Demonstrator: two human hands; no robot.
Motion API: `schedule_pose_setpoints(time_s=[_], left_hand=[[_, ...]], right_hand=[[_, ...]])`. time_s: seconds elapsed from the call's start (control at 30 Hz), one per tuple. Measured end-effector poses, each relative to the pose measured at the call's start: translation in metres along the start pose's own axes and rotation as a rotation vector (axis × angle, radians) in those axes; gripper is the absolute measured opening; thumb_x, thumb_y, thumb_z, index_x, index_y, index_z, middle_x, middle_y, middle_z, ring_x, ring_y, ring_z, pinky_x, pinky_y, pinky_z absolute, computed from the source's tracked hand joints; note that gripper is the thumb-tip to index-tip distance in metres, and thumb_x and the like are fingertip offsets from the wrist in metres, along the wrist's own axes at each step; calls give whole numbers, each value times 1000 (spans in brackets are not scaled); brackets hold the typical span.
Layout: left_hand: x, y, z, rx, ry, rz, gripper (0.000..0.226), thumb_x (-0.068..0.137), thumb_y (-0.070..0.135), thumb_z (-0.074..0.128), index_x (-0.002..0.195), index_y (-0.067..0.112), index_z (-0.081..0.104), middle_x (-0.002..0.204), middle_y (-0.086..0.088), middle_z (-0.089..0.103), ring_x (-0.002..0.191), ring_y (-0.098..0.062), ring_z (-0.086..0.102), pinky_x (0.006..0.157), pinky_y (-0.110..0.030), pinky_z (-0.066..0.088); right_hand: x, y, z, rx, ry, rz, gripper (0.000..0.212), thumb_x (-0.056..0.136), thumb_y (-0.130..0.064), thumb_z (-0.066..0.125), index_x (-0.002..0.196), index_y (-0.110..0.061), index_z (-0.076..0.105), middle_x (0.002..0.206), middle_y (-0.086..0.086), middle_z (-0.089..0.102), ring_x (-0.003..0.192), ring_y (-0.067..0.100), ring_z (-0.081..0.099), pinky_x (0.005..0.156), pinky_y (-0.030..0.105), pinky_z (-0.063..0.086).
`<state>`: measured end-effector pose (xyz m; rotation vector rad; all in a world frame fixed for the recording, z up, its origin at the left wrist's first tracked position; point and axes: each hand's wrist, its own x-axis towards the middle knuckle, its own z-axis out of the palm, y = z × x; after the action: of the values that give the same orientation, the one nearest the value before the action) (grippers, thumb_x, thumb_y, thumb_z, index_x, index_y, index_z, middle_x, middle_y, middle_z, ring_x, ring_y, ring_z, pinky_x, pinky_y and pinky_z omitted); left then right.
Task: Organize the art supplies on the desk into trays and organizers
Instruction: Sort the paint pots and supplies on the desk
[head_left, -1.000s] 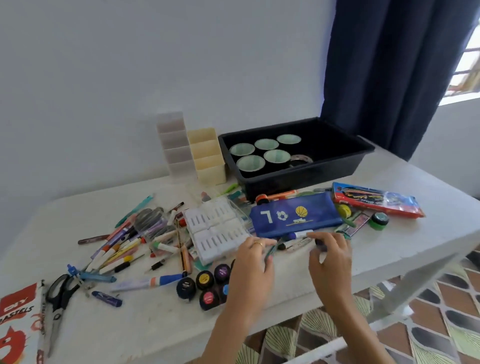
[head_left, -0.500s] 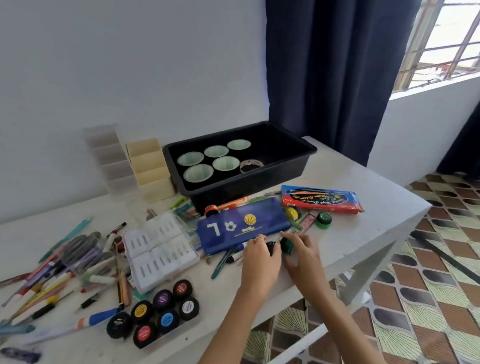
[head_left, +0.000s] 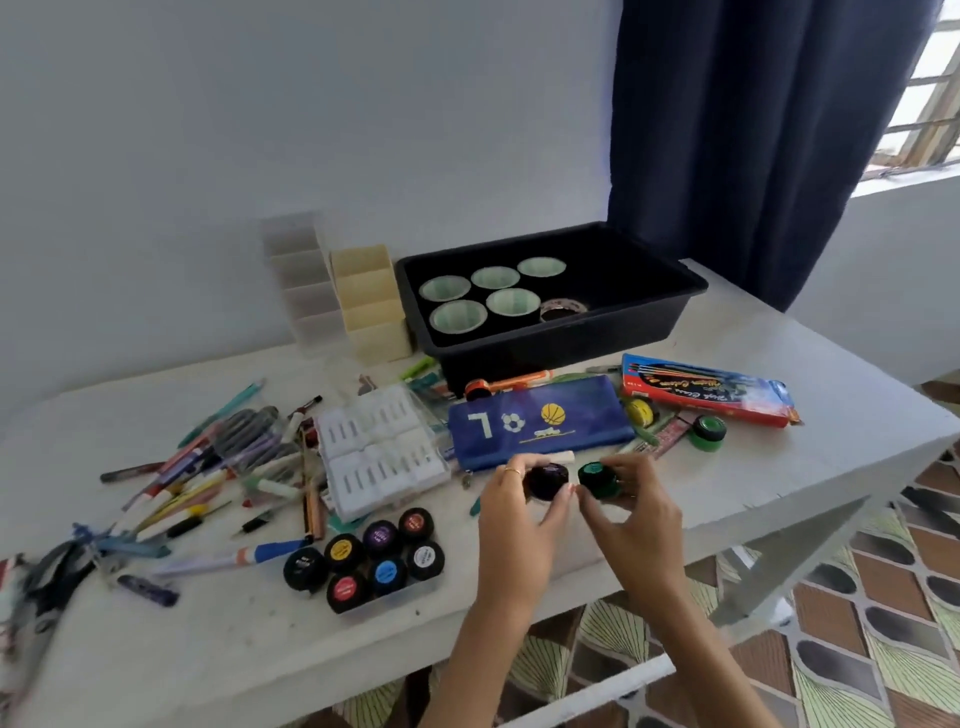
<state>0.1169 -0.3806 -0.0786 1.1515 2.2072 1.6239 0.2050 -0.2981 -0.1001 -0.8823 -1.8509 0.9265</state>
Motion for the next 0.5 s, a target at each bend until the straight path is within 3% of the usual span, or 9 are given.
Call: schedule_pose_setpoints(time_s=[0.2, 0.37, 0.5], left_hand=[[-18, -9, -62, 12, 193, -24, 33, 82, 28, 69, 112, 25, 57, 107, 13, 61, 103, -3, 56, 91, -20, 45], [-32, -24, -118, 73, 310, -72, 33, 81, 24, 71, 111, 22, 59, 104, 9, 61, 97, -6, 59, 86, -19, 50], [-41, -40, -159, 99, 361, -116, 31, 77, 20, 75, 104, 23, 60, 98, 13, 62, 94, -3, 60, 81, -11, 48]], right_hand=[[-18, -34, 39, 66, -77, -29, 47, 75, -8, 75, 116, -17, 56, 92, -6, 63, 84, 2, 62, 73, 5, 46], [-38, -68, 78, 110, -149, -62, 39, 74, -8, 76, 109, -19, 61, 98, -1, 61, 85, 7, 63, 76, 15, 51], [-56, -94, 103, 98, -246, -128, 38, 73, -12, 78, 107, -22, 62, 100, -10, 61, 94, 7, 59, 78, 21, 51]])
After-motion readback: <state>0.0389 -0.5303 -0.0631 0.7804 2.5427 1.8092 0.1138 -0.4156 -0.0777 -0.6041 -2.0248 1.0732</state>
